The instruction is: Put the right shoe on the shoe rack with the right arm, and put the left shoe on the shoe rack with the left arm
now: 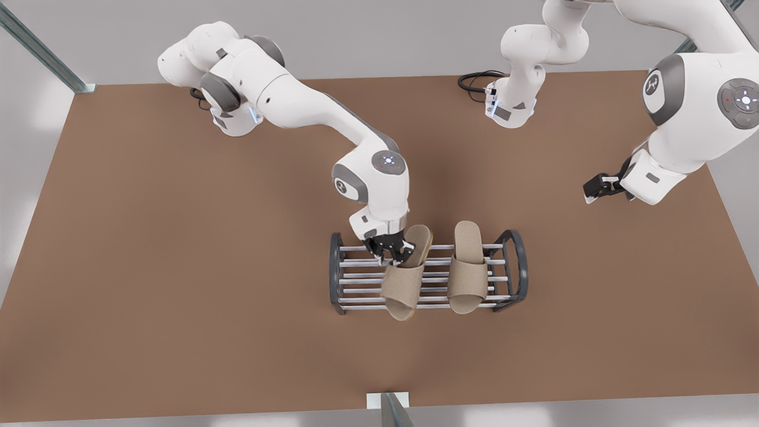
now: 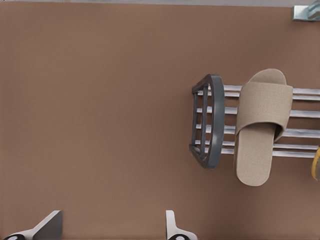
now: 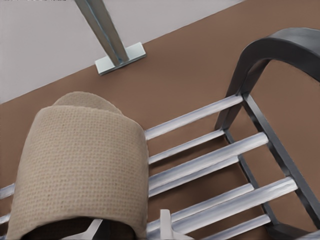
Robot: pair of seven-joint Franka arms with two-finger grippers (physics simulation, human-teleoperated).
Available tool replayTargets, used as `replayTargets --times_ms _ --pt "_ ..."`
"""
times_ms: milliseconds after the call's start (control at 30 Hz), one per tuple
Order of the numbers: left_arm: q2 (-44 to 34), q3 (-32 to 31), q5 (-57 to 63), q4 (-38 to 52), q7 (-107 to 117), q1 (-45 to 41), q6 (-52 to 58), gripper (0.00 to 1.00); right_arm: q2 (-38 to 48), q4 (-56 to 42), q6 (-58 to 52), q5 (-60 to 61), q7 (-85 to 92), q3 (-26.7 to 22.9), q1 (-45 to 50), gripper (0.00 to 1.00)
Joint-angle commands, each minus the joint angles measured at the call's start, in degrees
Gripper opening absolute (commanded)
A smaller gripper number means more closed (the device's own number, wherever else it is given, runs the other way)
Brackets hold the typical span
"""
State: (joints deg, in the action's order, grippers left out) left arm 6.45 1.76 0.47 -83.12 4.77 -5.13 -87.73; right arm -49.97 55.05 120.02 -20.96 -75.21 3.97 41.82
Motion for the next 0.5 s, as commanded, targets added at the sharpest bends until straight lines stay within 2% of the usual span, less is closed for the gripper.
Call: replayTargets --times_ms 0,167,267,367,400,467 --pt "0.0 0.0 0.1 0.0 -4.9 0.0 -0.3 1.0 0.0 0.0 1.5 -0.3 -6.6 0.0 0.1 1.0" --pt "0.0 -0.1 0.1 0.1 -4.9 0.0 -0.3 1.0 1.2 0.0 0.5 0.0 -6.5 0.7 0.4 1.0" --pt "-0.3 -0.2 0.1 -0.3 -5.0 0.2 0.4 1.0 3.5 0.0 -2.0 0.5 -8.6 1.0 3.9 1.0" --pt "-0.5 -0.3 0.1 0.1 -5.0 0.8 0.3 1.0 9.0 0.0 -9.3 0.6 -8.6 2.8 4.5 1.0" --pt "-0.4 -0.3 0.0 -0.1 -5.0 0.9 -0.2 1.0 11.5 -0.2 -12.6 0.7 -7.7 3.3 3.1 1.0" --pt "-0.2 0.1 0.1 0.1 -5.0 0.9 -0.3 1.0 18.3 -2.1 -21.3 9.2 4.5 3.8 -4.0 1.0"
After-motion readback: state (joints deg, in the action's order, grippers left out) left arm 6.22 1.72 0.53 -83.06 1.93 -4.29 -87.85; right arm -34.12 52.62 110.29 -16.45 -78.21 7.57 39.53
